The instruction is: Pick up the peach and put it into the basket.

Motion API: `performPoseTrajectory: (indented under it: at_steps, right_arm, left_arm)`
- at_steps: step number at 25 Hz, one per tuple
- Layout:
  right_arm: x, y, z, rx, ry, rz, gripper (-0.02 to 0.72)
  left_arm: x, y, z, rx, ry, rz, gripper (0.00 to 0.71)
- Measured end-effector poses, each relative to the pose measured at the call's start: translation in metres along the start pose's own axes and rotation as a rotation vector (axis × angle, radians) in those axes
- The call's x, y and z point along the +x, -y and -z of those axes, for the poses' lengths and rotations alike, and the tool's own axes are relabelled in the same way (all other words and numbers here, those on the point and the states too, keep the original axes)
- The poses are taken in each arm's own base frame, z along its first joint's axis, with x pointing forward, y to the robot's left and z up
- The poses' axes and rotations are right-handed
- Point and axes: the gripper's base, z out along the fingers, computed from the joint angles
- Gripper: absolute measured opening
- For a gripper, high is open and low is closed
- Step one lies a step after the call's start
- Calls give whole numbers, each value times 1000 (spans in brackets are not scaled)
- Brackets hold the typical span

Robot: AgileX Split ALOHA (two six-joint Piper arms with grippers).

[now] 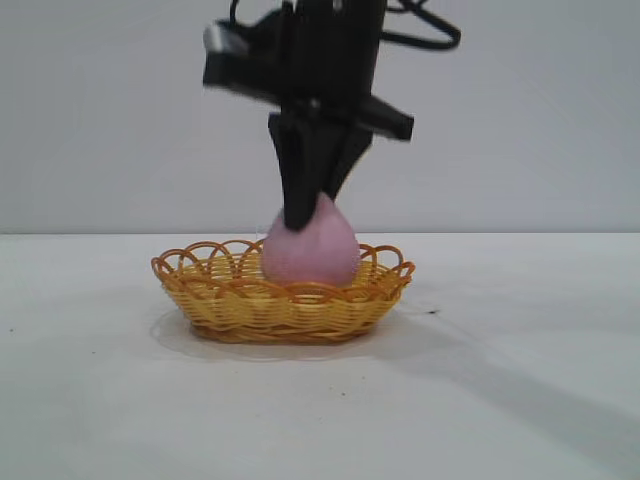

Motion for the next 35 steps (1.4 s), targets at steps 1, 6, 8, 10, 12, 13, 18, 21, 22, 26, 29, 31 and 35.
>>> performPoseTrajectory:
  at_steps: [1,6,8,10,12,13,18,21,22,26,29,31,35]
  right_arm:
    - [0,0,0,-2,4,-1,60]
    - [0,0,0,-3,-2,-1,345]
    - [2,-1,3,-4,-13,1,438]
    - [4,-2,12,8,-13,-4,447]
    - [6,-2,30,35,16,-22,447]
    - [7,0,42,56,44,-40,474]
    - [24,66,96,221,161,-282,474]
    - [47,130,105,273,158,-461,474]
    - [57,150,107,283,154,-512,474]
    - [90,209,107,298,135,-675,474]
    - [108,234,108,295,131,-753,474]
    - [116,241,111,298,133,-779,474]
    - [122,238,124,290,133,-795,474]
  left_arm:
    - [0,0,0,0,0,0,355]
    - [0,0,0,0,0,0,355]
    - [0,0,0,0,0,0,355]
    - [0,0,0,0,0,0,355]
    - [0,0,0,0,0,0,355]
    - [0,0,0,0,0,0,355]
    - [0,0,0,0,0,0,355]
    - [0,0,0,0,0,-2,355]
    - [0,0,0,0,0,-2,355]
    - [0,0,0,0,0,-2,355]
    - [0,0,0,0,0,-2,355]
    - [0,0,0,0,0,-2,355]
    - [0,0,0,0,0,-2,355]
